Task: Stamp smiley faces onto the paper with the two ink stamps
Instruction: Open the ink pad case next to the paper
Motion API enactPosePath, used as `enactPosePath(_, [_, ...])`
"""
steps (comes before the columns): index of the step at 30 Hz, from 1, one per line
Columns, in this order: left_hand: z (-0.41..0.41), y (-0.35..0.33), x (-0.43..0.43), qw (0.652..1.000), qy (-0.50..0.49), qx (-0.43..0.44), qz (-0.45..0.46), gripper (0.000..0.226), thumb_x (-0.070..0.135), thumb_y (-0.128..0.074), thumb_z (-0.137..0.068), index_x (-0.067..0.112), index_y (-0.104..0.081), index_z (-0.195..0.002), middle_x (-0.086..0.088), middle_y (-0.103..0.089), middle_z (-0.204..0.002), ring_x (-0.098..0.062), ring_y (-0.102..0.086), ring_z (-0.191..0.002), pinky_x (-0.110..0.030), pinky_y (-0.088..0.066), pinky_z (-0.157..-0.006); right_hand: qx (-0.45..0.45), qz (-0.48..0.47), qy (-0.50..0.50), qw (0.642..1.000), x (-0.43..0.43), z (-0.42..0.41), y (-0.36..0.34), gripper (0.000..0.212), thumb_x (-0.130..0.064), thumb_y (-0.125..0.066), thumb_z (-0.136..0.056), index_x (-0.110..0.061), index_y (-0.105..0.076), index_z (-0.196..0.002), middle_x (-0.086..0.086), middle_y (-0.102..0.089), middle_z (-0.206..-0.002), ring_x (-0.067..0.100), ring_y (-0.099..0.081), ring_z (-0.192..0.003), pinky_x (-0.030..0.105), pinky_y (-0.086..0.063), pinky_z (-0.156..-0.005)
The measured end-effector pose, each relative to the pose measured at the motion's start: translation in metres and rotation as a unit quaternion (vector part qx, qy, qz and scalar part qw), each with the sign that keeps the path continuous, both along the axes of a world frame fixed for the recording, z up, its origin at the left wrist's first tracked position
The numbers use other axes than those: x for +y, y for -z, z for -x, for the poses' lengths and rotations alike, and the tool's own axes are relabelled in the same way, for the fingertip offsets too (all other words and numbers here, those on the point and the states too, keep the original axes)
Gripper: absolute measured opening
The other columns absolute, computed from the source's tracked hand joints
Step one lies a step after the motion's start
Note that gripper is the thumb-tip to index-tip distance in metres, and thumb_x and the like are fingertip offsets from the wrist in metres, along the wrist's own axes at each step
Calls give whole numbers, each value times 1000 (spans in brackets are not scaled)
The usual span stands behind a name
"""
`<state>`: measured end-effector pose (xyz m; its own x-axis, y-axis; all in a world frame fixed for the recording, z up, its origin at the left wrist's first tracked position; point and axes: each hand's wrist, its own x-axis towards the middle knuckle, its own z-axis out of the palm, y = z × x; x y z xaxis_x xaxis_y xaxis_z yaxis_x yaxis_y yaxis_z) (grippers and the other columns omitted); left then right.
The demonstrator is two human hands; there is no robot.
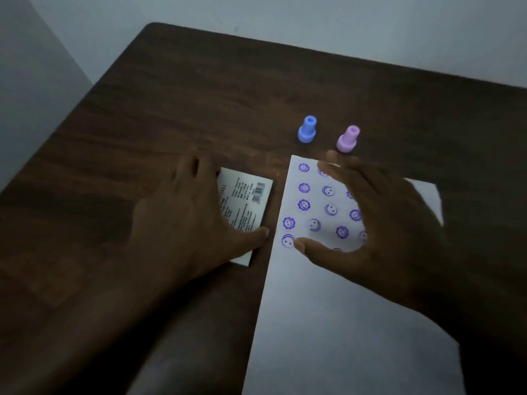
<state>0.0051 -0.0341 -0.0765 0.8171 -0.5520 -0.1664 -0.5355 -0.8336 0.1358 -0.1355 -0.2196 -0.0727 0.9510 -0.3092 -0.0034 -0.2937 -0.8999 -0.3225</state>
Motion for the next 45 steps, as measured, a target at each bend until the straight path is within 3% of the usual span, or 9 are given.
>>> enactPosePath(8, [-6, 7, 1, 998, 17, -60, -17, 122, 100, -45, -32, 27, -36, -129, -1, -44, -133, -25, -57, -107, -47, -55, -82, -48, 59, -10, 997, 8, 7, 25, 100, -93, -41, -58, -35, -37, -140, -13, -39, -151, 8, -43, -132, 35, -37, -107])
enactPosePath(15, [0, 5, 6, 998, 8, -41, 37, 119, 91, -58, -44, 20, -38, -138, -3, -43, -141, -26, -54, -120, -44, -48, -90, -56, 53, 25, 997, 29, 24, 10, 101, -91, -50, -56, -38, -37, -141, -18, -43, -147, 5, -46, -125, 29, -38, -100])
enactPosePath(19, [-1, 5, 6, 998, 4, -19, 67, 116, 90, -60, -45, 20, -41, -136, -4, -48, -136, -26, -54, -118, -43, -50, -90, -28, 31, 44, 998, 37, 23, 13, 103, -89, -53, -56, -41, -31, -144, -19, -39, -150, 6, -39, -134, 33, -34, -111])
enactPosePath(23, [-15, 2, 9, 991, -14, 77, 108, 117, 95, -56, -34, 24, -52, -127, -1, -60, -121, -18, -62, -99, -38, -55, -83, -28, 23, 53, 998, 36, 19, 15, 103, -89, -53, -56, -41, -29, -144, -18, -37, -152, 8, -38, -136, 35, -34, -112])
enactPosePath(29, [-29, -10, 17, 950, -25, 249, 186, 86, 77, -74, -29, 29, -59, -99, 5, -68, -95, -11, -67, -86, -35, -58, -77, -45, 16, 48, 998, 35, 15, 16, 101, -85, -56, -57, -39, -32, -144, -17, -40, -150, 9, -42, -133, 36, -36, -110])
enactPosePath(33, [-27, -12, 18, 940, -22, 276, 197, 83, 71, -67, -31, 26, -59, -100, 3, -67, -95, -12, -66, -87, -31, -58, -73, -8, 16, 52, 998, 35, 14, 18, 101, -83, -57, -59, -39, -27, -145, -18, -33, -154, 9, -36, -138, 34, -28, -113])
enactPosePath(38, [-32, -20, 25, 920, -37, 337, 195, 93, 63, -83, -33, 24, -61, -114, -5, -68, -105, -20, -68, -92, -32, -57, -69, -10, 18, 51, 998, 35, 13, 18, 102, -83, -56, -59, -39, -27, -145, -18, -35, -153, 9, -38, -137, 34, -30, -112])
enactPosePath(42, [-39, -32, 41, 896, -52, 383, 218, 53, 50, -82, -46, 34, -57, -90, -3, -61, -104, -21, -63, -92, -33, -56, -65, -12, 21, 51, 998, 35, 14, 17, 103, -85, -53, -56, -38, -29, -145, -16, -35, -153, 11, -40, -136, 35, -32, -111])
enactPosePath(45, [-48, -35, 51, 870, -69, 414, 258, 73, 57, -80, -47, 31, -58, -111, -8, -61, -115, -23, -63, -96, -32, -58, -59, 0, 20, 60, 998, 34, 13, 15, 103, -84, -57, -57, -38, -29, -145, -15, -35, -154, 12, -39, -136, 36, -32, -111])
